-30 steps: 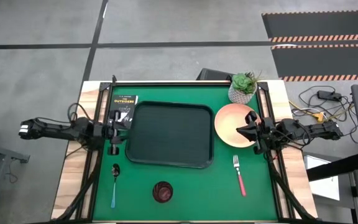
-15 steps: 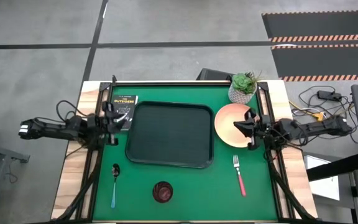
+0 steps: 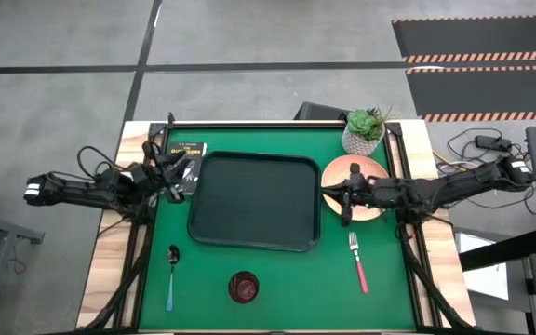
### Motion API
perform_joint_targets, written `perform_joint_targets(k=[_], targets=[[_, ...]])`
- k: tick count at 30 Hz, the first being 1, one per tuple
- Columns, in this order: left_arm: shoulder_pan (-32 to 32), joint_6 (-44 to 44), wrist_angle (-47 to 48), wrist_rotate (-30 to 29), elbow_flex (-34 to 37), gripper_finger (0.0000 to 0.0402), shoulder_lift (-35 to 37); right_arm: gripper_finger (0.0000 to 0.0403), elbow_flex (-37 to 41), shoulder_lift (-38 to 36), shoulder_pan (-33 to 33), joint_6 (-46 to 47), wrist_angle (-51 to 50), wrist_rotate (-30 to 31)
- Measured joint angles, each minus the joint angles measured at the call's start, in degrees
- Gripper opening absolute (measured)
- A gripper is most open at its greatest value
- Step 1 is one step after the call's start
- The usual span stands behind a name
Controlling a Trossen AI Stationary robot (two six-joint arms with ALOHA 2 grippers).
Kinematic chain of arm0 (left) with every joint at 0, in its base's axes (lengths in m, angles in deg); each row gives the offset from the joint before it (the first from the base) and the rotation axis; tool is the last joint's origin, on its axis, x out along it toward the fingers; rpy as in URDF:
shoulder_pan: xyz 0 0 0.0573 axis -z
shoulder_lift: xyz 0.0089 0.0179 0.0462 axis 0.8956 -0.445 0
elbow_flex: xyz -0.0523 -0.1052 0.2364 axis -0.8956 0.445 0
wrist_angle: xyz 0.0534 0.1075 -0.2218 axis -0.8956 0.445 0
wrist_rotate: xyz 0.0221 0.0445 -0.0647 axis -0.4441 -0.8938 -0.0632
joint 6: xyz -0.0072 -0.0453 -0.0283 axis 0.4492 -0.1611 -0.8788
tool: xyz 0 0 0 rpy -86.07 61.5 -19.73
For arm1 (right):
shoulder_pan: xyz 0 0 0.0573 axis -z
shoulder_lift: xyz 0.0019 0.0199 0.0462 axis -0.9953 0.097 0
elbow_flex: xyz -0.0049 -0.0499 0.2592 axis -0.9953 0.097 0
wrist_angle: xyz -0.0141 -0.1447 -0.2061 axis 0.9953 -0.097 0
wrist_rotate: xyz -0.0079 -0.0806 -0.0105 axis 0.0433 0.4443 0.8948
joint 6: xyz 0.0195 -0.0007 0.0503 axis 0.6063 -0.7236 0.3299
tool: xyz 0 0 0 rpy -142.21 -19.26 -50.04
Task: Pick and place plate/cup/fork/spoon on tray
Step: Put the orange plate on the black table tray
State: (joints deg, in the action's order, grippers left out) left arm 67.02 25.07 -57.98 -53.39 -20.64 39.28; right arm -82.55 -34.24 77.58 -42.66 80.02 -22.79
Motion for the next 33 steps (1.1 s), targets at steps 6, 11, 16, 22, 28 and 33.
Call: perform_joint_targets(k=[6,11,16,22,28,33], targets=[[0.02,-2.52,0.47,0.28,-0.02,0.0083,-2.69,0.0009,-15.91,10.16,-0.45,10.56,-27.18,-0.12],[0.02,-2.53,0.44,0.32,-0.02,0.0083,-3.82,0.0009,-25.62,18.96,-2.06,16.94,-46.01,-0.81],[0.02,-2.54,0.45,0.34,0.04,0.0083,-3.72,0.0009,-30.52,26.64,-4.93,20.27,-59.89,-6.01],[0.02,-2.48,0.46,0.34,0.10,0.0083,-3.69,0.0009,-30.54,32.81,-8.45,20.33,-59.97,-7.37],[0.02,-0.88,0.41,0.37,0.13,0.0083,-3.51,0.0010,-30.54,35.89,-8.51,20.11,-59.92,-6.05],[0.00,0.23,0.37,0.37,0.13,0.0083,-2.97,0.0039,-30.54,35.61,-8.52,19.20,-59.98,-1.98]])
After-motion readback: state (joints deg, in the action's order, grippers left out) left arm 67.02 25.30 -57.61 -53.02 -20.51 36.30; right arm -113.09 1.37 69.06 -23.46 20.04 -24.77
